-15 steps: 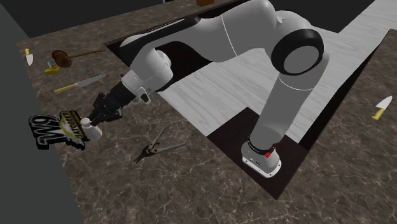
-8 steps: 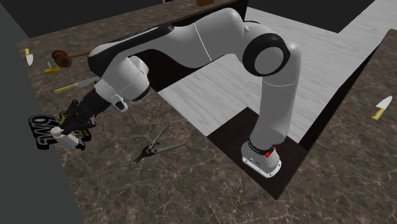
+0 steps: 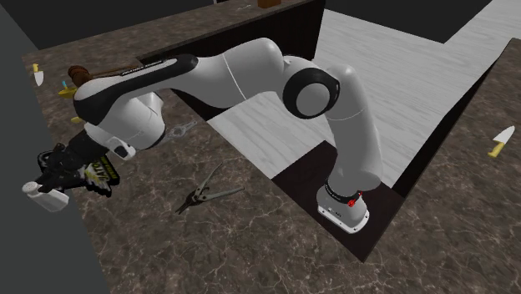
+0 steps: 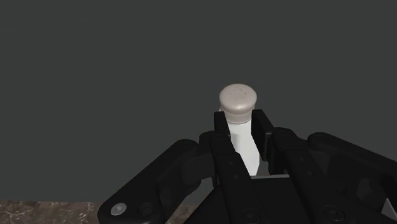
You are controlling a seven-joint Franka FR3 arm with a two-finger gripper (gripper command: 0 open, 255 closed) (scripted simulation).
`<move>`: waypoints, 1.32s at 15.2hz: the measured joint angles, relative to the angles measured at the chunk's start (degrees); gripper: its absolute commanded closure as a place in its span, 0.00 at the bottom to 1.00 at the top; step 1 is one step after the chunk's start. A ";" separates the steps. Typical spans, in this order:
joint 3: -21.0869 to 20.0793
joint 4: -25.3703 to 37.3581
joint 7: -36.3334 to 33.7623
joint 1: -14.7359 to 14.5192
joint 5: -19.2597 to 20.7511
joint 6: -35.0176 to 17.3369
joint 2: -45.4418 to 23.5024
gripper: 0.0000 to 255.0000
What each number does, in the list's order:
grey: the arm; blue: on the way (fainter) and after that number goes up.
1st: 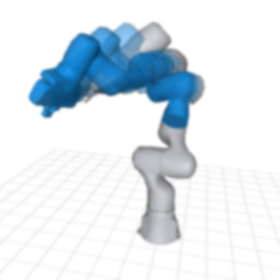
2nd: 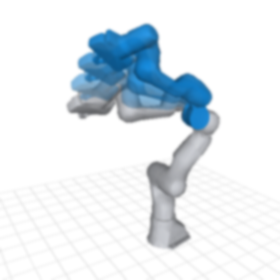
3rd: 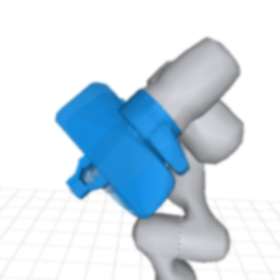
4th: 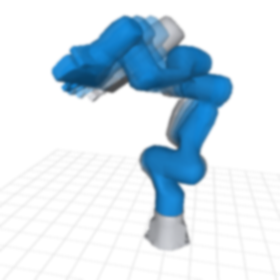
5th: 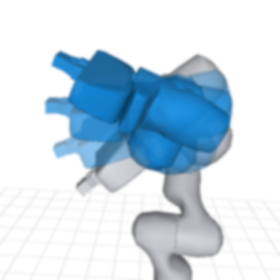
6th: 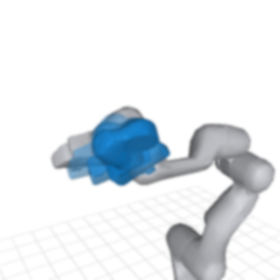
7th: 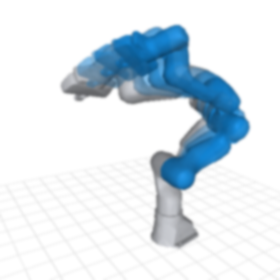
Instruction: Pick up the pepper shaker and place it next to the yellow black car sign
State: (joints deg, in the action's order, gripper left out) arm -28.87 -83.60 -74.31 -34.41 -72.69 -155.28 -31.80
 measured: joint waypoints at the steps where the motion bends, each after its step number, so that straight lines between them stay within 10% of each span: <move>1: -0.19 0.09 0.80 0.02 -0.43 -0.28 -0.57 1.00; 20: -4.25 -1.01 17.99 2.48 -10.73 -3.25 -8.52 1.00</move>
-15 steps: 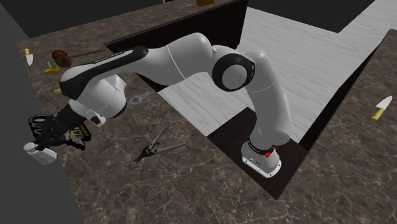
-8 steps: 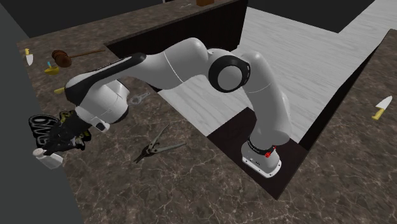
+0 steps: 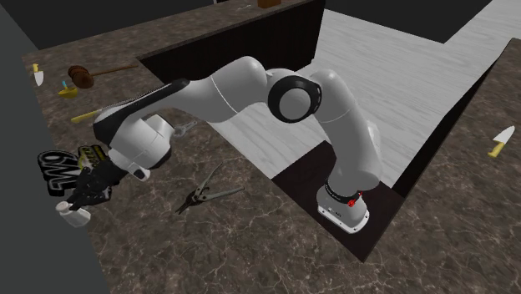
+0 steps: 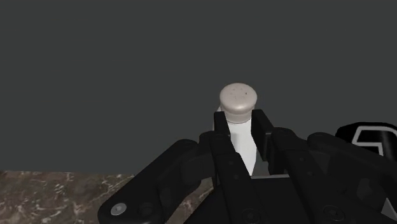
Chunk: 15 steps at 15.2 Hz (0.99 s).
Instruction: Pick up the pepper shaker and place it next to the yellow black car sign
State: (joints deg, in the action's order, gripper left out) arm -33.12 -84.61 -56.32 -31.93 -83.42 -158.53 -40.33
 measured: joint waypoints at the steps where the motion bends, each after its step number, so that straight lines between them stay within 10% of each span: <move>1: -0.11 0.14 0.86 0.08 -0.44 -0.07 -0.57 1.00; 15: -1.36 1.71 10.85 0.75 -5.65 -0.62 -7.14 1.00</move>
